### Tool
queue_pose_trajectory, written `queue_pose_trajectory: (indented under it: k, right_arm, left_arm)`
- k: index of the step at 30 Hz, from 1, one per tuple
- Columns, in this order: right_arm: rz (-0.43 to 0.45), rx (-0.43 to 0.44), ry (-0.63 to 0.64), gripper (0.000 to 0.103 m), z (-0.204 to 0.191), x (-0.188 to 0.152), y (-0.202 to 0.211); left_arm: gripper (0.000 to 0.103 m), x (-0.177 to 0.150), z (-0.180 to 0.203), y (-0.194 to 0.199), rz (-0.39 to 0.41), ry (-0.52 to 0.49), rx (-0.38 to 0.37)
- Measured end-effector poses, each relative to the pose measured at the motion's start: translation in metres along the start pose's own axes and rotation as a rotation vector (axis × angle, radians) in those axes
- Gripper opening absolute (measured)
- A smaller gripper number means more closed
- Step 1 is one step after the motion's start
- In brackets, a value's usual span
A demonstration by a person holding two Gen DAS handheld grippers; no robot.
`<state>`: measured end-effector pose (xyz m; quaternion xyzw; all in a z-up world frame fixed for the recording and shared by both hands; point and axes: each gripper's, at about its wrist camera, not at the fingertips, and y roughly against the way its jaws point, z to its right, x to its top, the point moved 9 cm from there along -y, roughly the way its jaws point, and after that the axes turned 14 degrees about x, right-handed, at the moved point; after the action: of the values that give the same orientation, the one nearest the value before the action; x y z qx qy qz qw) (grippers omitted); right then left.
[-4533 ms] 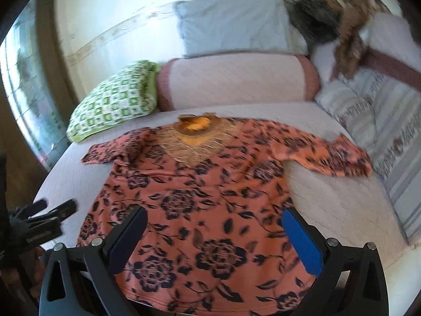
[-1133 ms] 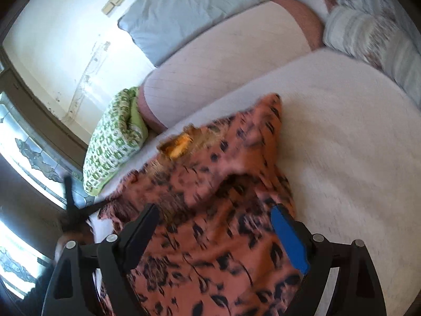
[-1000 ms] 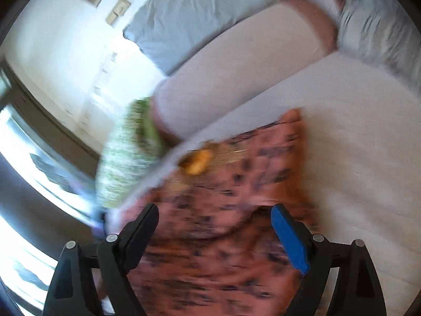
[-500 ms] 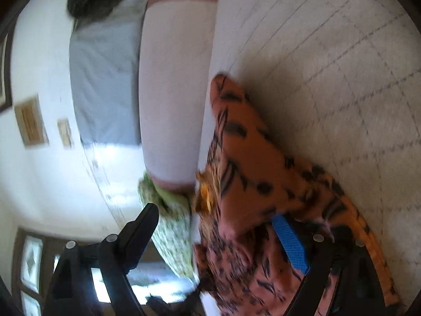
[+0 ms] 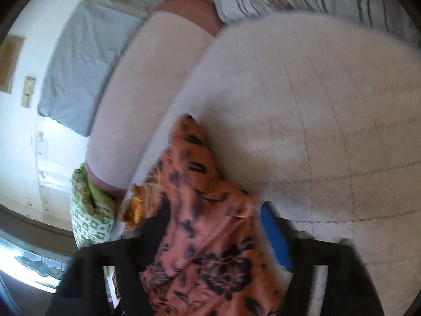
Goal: Fold small clothes
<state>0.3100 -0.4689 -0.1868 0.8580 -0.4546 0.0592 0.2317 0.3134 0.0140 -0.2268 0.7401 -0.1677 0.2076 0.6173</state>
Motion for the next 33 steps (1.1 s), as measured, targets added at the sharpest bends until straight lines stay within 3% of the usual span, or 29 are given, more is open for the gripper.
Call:
queue_pose_trajectory:
  k: [4, 6, 7, 8, 9, 10, 11, 12, 13, 16, 18, 20, 21, 22, 23, 25, 27, 28, 29, 30, 31, 33]
  right_arm:
    - [-0.082, 0.178, 0.086, 0.077, -0.065, -0.001, -0.013]
    - [-0.189, 0.284, 0.067, 0.08, -0.081, -0.008, -0.041]
    - [-0.241, 0.289, 0.055, 0.08, -0.071, -0.008, -0.055]
    - [-0.247, 0.215, 0.054, 0.08, -0.049, -0.005, -0.066]
    - [-0.224, 0.088, 0.015, 0.07, -0.013, 0.003, -0.073]
    - [-0.188, 0.087, -0.109, 0.051, 0.017, 0.009, -0.073]
    - [-0.149, 0.147, -0.214, 0.052, 0.029, 0.013, -0.065]
    - [-0.11, 0.158, -0.205, 0.061, 0.025, 0.016, -0.051]
    - [-0.1, 0.142, -0.142, 0.081, 0.016, 0.018, -0.044]
    - [-0.191, 0.298, -0.085, 0.083, -0.027, 0.012, -0.05]
    - [-0.249, 0.347, -0.044, 0.085, -0.046, 0.013, -0.07]
    - [-0.318, 0.278, 0.001, 0.084, -0.037, 0.013, -0.101]
    - [-0.307, 0.153, 0.039, 0.079, -0.015, 0.02, -0.11]
    - [-0.265, 0.132, 0.018, 0.073, -0.003, 0.027, -0.113]
    - [-0.2, 0.162, -0.059, 0.074, 0.001, 0.034, -0.106]
    - [-0.156, 0.205, -0.056, 0.079, -0.022, 0.034, -0.093]
    - [-0.242, 0.382, 0.038, 0.081, -0.061, 0.017, -0.086]
    - [-0.235, 0.308, 0.138, 0.081, -0.06, 0.014, -0.089]
    - [-0.24, 0.14, 0.193, 0.078, -0.038, 0.015, -0.097]
    - [-0.269, 0.044, 0.084, 0.077, -0.003, 0.012, -0.104]
    - [-0.224, 0.105, 0.033, 0.077, -0.003, 0.018, -0.096]
    - [-0.175, 0.149, 0.071, 0.079, -0.021, 0.02, -0.065]
  left_arm:
    - [0.006, -0.001, 0.002, 0.002, 0.0, -0.005, 0.01]
    - [0.006, -0.001, 0.001, 0.001, -0.001, 0.0, 0.005]
    - [0.007, -0.001, 0.001, 0.001, -0.001, 0.003, 0.002]
    - [0.009, -0.001, 0.0, 0.001, -0.002, 0.007, -0.003]
    - [0.01, -0.001, -0.001, 0.001, -0.003, 0.008, -0.005]
    - [0.01, -0.001, -0.001, 0.0, 0.0, 0.007, -0.008]
    - [0.01, -0.001, -0.001, 0.0, 0.006, 0.004, -0.009]
    - [0.01, -0.002, -0.001, -0.001, 0.011, -0.001, -0.006]
    - [0.01, -0.001, 0.0, -0.001, 0.023, -0.01, 0.003]
    - [0.01, -0.003, 0.004, 0.001, 0.053, -0.027, 0.037]
    - [0.01, -0.003, 0.005, 0.002, 0.066, -0.039, 0.049]
    - [0.011, -0.003, 0.004, 0.002, 0.066, -0.032, 0.038]
    - [0.011, -0.003, 0.003, 0.002, 0.061, -0.026, 0.03]
    - [0.011, -0.002, 0.002, 0.002, 0.061, -0.025, 0.024]
    - [0.012, -0.002, 0.002, 0.002, 0.063, -0.027, 0.02]
    - [0.013, -0.002, 0.002, 0.0, 0.077, -0.032, 0.021]
    - [0.013, -0.002, 0.003, 0.001, 0.09, -0.03, 0.034]
    - [0.014, -0.002, 0.004, 0.002, 0.091, -0.032, 0.04]
    - [0.018, -0.003, 0.003, 0.004, 0.086, -0.038, 0.041]
    - [0.021, -0.004, 0.002, 0.006, 0.074, -0.043, 0.035]
    - [0.024, -0.004, -0.001, 0.011, 0.071, -0.036, 0.016]
    - [0.025, -0.003, -0.009, 0.019, 0.074, -0.004, -0.01]
